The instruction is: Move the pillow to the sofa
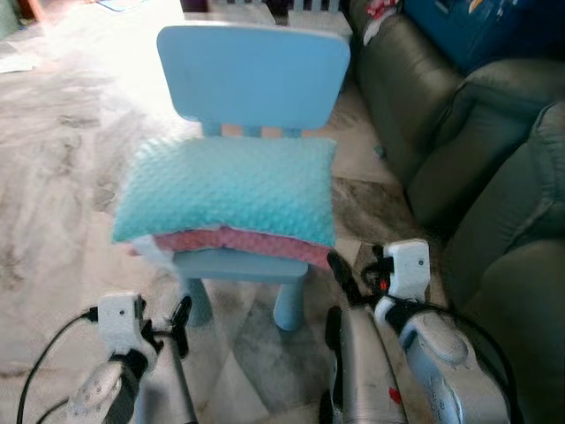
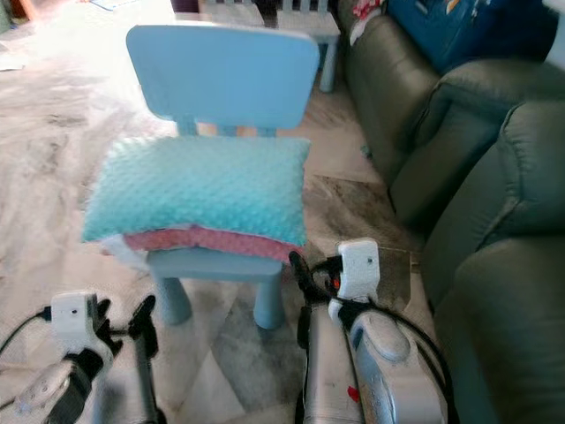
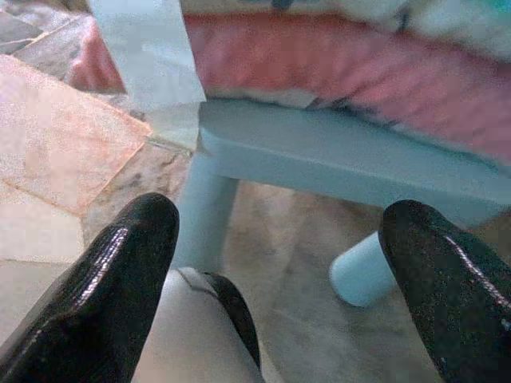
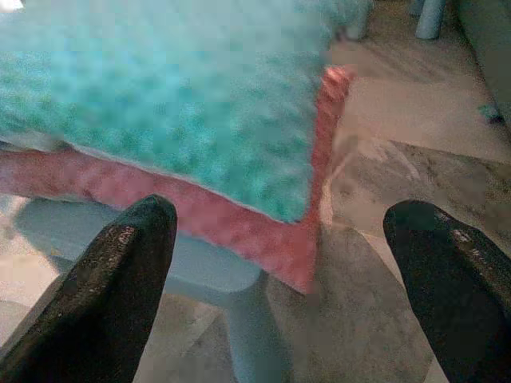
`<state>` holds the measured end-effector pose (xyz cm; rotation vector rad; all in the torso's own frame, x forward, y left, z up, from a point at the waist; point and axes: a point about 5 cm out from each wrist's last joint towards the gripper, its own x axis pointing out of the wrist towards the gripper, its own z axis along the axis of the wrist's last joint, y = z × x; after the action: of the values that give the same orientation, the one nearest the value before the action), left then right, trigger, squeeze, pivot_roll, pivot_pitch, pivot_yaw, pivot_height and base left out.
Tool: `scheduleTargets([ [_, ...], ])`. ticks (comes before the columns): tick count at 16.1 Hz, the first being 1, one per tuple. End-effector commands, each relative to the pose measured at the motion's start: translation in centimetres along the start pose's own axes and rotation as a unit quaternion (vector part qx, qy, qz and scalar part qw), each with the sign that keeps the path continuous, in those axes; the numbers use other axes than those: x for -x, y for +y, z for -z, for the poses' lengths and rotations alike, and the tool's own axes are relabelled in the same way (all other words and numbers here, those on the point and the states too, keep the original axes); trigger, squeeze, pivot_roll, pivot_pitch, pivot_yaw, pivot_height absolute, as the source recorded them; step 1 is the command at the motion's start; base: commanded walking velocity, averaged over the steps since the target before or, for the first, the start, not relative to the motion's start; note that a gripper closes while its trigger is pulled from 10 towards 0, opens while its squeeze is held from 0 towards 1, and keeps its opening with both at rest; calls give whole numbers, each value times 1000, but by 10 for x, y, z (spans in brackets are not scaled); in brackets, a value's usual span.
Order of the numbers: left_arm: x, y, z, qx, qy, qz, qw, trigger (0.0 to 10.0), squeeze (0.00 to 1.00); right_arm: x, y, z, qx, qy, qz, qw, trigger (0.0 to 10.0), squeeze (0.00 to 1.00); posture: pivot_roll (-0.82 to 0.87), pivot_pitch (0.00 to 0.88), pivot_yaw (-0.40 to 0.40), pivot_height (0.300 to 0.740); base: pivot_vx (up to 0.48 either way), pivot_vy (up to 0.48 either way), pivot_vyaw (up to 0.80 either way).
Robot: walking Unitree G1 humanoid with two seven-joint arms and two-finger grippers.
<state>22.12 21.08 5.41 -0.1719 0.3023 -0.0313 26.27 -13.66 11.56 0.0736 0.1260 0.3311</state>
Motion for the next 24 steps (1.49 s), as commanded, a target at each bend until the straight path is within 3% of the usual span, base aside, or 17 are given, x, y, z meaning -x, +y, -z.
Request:
scheduleTargets([
  [1,1,6,-4,-23,-11,-19,999,10000,0,1,-2,5,1,9,2,1000,10000,0,-139,164,-63,377,0,0,0],
  [7,-14,31,-63,-72,-126,-114,983,10000,0,-21,-4,-25,10,-42,-3,999,10000,0,-124,140,-63,352,0,0,0],
  [8,-18,35,-81,-83,-159,-144,973,10000,0,-28,-3,-41,17,-68,-7,997,10000,0,-122,132,-63,352,0,0,0],
  [12,-28,34,-118,-65,-214,-172,959,10000,0,-42,-9,-79,28,-127,-3,991,10000,0,-119,137,-63,352,0,0,0],
  [13,-30,29,-132,-65,-239,-157,956,10000,0,-46,-11,-93,31,-147,0,989,10000,0,-121,142,-64,352,0,0,0],
  [16,-37,42,-154,-62,-225,-251,939,10000,0,-58,-15,-112,19,-169,4,985,10000,0,-118,153,-67,352,0,0,0],
  [17,-41,46,-162,-56,-224,-229,946,10000,0,-63,-16,-116,8,-172,5,985,10000,0,-119,157,-68,352,0,0,0],
  [18,-47,49,-171,-14,-247,-174,953,10000,0,-67,-16,-122,2,-177,2,984,10000,0,-116,164,-69,352,0,0,0],
  [19,-52,57,-174,14,-236,-203,950,10000,0,-69,-15,-126,2,-182,0,983,10000,0,-120,171,-69,352,0,0,0],
  [20,-57,60,-177,56,-232,-198,951,10000,0,-71,-14,-130,0,-186,-2,983,10000,0,-124,175,-68,352,0,0,0],
  [22,-73,59,-198,44,-242,-181,952,10000,0,-84,-14,-145,-8,-202,6,979,10000,0,-141,197,-67,352,0,0,0],
  [24,-87,52,-209,87,-229,-154,957,10000,0,-95,-16,-154,-18,-207,12,978,10000,0,-147,230,-73,352,0,0,0],
])
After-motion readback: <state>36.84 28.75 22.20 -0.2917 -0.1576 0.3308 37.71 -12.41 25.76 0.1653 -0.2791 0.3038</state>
